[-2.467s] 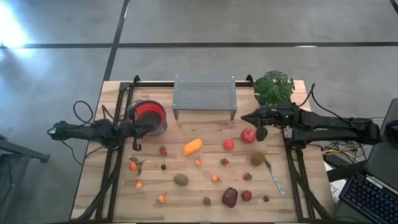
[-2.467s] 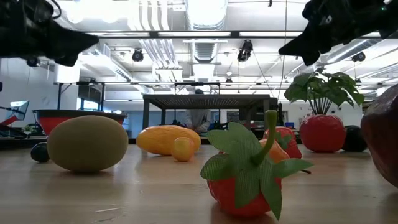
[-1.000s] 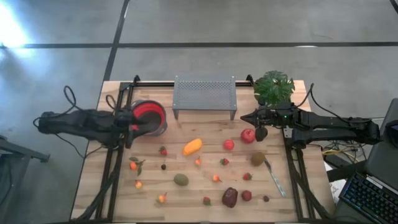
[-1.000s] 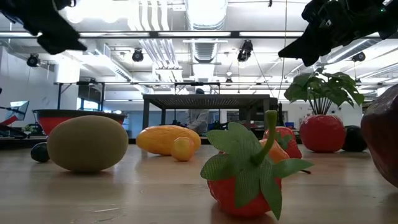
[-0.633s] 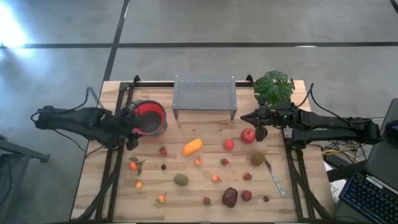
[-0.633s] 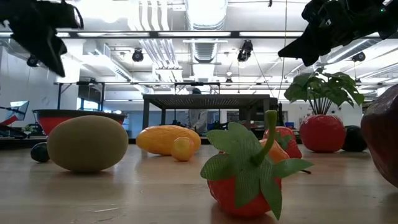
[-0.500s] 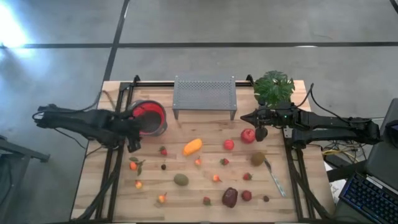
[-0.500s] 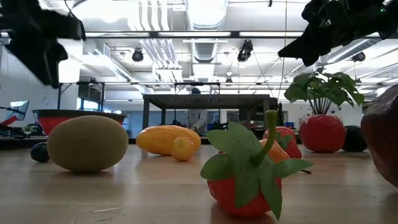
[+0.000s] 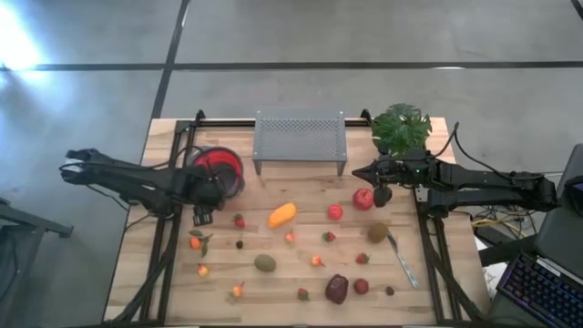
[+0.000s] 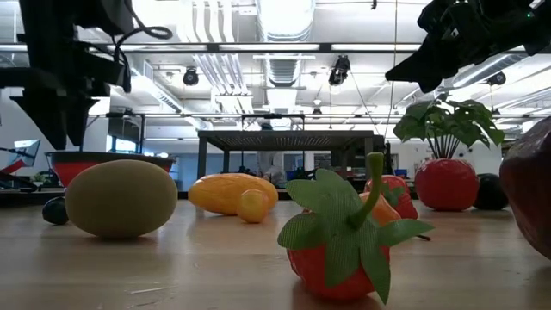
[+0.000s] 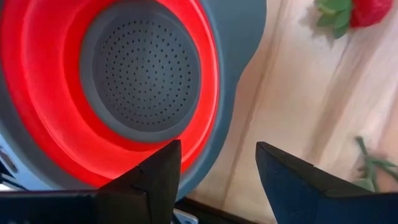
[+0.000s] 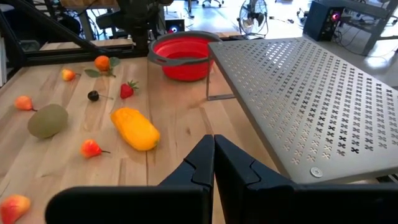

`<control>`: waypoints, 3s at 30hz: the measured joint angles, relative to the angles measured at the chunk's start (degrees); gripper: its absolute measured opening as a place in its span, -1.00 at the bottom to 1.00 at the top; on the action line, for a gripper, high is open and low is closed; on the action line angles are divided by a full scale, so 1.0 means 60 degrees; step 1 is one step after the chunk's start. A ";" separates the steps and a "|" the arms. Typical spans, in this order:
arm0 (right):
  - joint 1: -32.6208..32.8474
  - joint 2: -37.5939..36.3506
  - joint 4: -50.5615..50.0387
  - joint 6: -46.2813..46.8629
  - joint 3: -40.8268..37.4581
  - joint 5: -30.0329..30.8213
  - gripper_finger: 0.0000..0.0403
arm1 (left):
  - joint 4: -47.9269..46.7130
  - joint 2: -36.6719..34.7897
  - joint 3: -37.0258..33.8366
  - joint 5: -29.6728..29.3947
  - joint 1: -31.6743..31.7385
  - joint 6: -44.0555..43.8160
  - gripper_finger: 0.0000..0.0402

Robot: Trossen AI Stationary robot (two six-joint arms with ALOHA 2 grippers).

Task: Pick & Place Fruit
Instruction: Put the red strainer bowl on the shelf

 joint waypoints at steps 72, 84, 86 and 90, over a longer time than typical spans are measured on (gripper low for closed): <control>0.0000 -0.0002 -0.0047 -0.0024 -0.0055 -0.0006 -0.96 | -0.3411 0.2243 0.3595 -0.3103 0.0002 -0.0004 -0.89; 0.0000 -0.0002 -0.0044 -0.0020 -0.0058 -0.0006 -0.96 | -0.1345 0.2276 0.6526 -0.4554 0.0309 0.4717 -0.88; 0.0000 -0.0002 -0.0044 -0.0023 -0.0058 -0.0006 -0.96 | -0.0872 0.2276 0.6804 -0.4483 0.0521 0.5607 -0.89; 0.0000 -0.0002 -0.0046 -0.0020 -0.0058 -0.0006 -0.96 | -0.0106 0.2351 0.7275 -0.4312 0.1045 0.6882 -0.89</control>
